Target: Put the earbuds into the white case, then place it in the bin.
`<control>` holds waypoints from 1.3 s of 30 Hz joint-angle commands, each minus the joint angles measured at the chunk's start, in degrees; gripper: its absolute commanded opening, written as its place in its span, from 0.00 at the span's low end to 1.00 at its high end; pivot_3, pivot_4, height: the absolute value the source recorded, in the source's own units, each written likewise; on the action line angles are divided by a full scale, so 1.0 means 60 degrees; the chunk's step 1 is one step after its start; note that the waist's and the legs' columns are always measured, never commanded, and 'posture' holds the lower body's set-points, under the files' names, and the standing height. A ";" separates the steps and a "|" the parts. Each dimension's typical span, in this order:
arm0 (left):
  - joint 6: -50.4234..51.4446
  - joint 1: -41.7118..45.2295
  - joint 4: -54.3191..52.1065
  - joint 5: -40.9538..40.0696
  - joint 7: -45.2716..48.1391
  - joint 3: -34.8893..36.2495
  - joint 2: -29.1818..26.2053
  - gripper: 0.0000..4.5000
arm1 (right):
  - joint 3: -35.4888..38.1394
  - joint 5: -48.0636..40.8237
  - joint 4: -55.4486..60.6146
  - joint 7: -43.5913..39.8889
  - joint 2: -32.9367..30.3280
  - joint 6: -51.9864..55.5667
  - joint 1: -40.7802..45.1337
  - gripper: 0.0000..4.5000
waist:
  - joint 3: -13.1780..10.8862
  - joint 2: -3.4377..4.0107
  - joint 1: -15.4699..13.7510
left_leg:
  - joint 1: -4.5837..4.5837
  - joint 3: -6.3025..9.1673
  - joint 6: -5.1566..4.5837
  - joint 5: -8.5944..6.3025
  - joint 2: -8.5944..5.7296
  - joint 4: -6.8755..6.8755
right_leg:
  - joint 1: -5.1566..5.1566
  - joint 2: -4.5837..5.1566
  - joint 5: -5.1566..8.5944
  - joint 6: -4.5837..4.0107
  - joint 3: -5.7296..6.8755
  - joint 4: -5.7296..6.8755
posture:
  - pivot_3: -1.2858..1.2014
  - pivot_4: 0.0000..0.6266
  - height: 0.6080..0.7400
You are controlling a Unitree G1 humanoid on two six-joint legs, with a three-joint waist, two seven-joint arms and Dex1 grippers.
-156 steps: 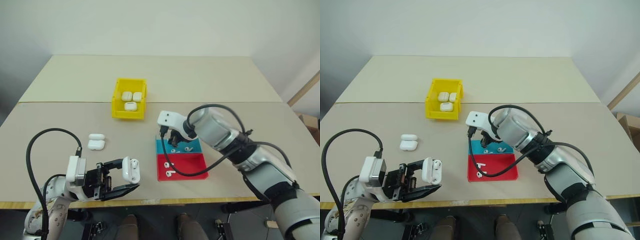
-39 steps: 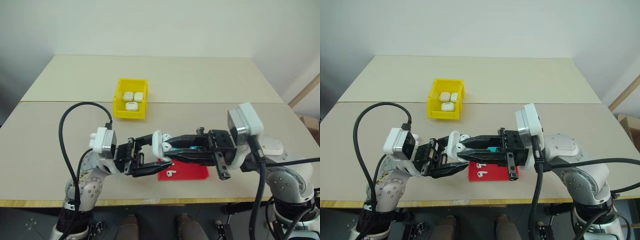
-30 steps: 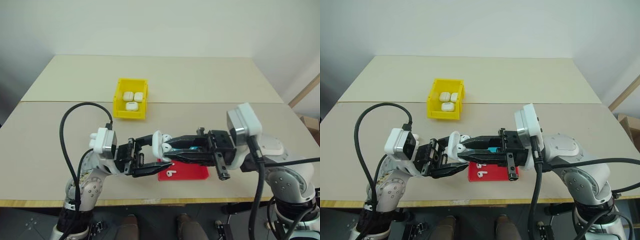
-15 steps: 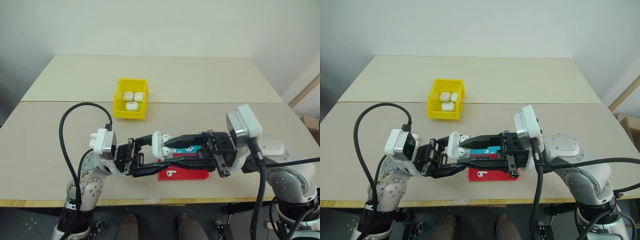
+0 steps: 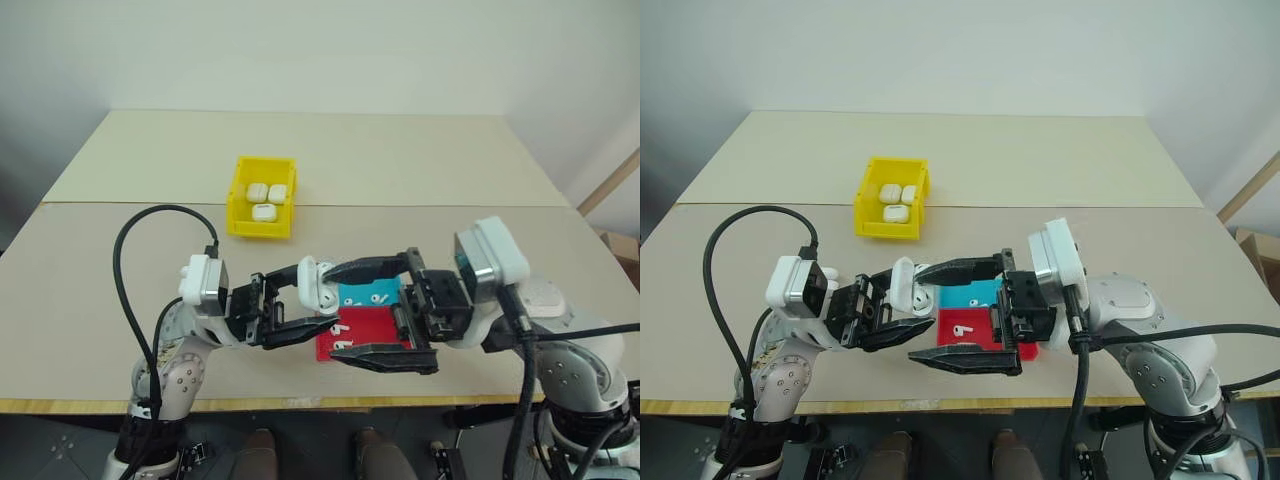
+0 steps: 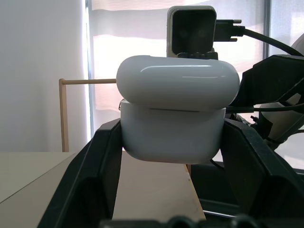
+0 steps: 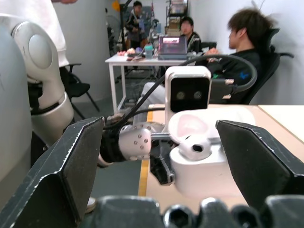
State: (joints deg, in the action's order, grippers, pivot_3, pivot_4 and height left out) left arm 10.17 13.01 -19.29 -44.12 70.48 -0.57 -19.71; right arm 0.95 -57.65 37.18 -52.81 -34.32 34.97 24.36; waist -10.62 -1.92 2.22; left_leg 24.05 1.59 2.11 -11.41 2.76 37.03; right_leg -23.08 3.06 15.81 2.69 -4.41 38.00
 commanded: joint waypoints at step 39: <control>-0.1430 0.0361 0.1108 0.1554 0.0225 -0.0569 0.0019 0.62 | -0.3092 0.3986 -0.3952 -0.4115 -0.0365 -0.0144 0.7066 0.01 | -0.0005 0.0010 -0.0014 | 0.0017 0.0004 -0.0005 0.0003 -0.0001 0.0008 | -0.0017 0.0007 -0.0003 -0.0004 0.0013 0.0004 | 0.52 0.24 1.00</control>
State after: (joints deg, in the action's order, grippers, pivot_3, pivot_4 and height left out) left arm 3.29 14.74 -12.27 -35.09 71.57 -3.63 -19.87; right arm -18.46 -34.35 12.81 -76.31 -36.59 35.41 64.68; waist -10.66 -1.85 2.13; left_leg 24.15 1.62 2.07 -11.39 2.75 37.08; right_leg -23.19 3.11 15.79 2.66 -4.33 38.02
